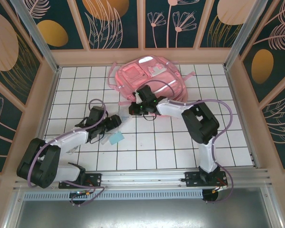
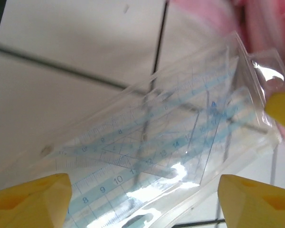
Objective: Pack the student bag
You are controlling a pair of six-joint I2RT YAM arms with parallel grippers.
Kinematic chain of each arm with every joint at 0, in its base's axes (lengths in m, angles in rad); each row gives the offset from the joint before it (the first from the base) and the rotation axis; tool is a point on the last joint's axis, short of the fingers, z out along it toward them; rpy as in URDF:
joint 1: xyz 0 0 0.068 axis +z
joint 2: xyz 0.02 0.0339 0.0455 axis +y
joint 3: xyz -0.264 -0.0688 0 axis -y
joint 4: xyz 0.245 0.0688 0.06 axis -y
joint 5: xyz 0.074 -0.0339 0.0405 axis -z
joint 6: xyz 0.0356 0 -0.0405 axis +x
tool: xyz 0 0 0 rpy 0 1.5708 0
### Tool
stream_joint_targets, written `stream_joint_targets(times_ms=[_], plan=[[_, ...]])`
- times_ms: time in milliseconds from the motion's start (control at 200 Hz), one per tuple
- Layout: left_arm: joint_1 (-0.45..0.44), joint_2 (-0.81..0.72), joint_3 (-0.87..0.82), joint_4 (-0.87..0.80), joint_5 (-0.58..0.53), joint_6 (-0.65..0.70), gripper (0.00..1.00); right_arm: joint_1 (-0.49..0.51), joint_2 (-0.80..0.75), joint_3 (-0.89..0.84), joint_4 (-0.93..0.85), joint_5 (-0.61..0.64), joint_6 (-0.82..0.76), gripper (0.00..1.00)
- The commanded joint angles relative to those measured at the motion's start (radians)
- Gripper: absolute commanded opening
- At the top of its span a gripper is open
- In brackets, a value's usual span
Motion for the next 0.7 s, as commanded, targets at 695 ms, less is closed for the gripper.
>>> stream_joint_targets(times_ms=[695], plan=[[0.053,0.372,0.378,0.223,0.593,0.535,0.90,-0.264,-0.159,0.085,-0.322,-0.329,-0.693,0.00]])
